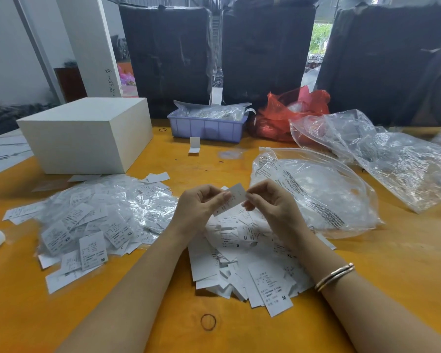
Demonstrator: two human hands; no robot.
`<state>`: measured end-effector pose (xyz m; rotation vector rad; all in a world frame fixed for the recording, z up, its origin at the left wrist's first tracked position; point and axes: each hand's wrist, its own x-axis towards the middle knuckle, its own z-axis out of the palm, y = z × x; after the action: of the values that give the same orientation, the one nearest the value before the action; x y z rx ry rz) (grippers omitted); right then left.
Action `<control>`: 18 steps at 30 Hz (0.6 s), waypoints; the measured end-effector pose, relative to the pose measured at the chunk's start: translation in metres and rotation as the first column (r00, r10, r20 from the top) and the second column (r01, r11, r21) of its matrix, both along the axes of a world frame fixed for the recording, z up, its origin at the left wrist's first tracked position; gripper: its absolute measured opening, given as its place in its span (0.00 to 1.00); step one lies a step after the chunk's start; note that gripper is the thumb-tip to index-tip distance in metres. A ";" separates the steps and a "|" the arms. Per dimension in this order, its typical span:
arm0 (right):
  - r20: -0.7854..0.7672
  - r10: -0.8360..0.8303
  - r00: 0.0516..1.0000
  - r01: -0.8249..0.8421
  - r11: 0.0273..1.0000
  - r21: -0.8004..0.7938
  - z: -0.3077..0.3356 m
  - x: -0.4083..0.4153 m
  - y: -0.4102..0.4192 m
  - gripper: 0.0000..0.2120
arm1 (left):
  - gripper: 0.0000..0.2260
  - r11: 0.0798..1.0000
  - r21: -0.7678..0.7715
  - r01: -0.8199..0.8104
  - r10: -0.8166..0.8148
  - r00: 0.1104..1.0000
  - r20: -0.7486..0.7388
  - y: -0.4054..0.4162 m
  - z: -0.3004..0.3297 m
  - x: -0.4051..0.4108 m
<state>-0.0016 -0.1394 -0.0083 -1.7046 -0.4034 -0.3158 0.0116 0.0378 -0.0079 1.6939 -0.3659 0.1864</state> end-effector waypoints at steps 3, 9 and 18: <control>0.012 0.006 1.000 -0.005 0.994 -0.105 -0.002 -0.001 0.003 0.05 | 0.06 0.998 0.050 0.040 -0.040 0.999 0.008 0.000 -0.001 -0.002; 0.233 -0.086 0.969 0.160 0.934 -0.320 0.001 0.000 -0.001 0.07 | 0.02 0.996 0.076 -0.046 0.046 0.999 -0.001 0.006 0.000 0.002; 0.222 -0.670 0.708 0.631 0.459 -0.625 -0.006 0.025 -0.072 0.13 | 0.08 0.594 0.521 -0.613 0.568 0.779 0.268 0.042 -0.001 0.010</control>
<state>0.0229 -0.2110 -0.0146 -2.5599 0.2809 -0.7574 0.0212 0.0800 -0.0094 2.4002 0.1423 0.6963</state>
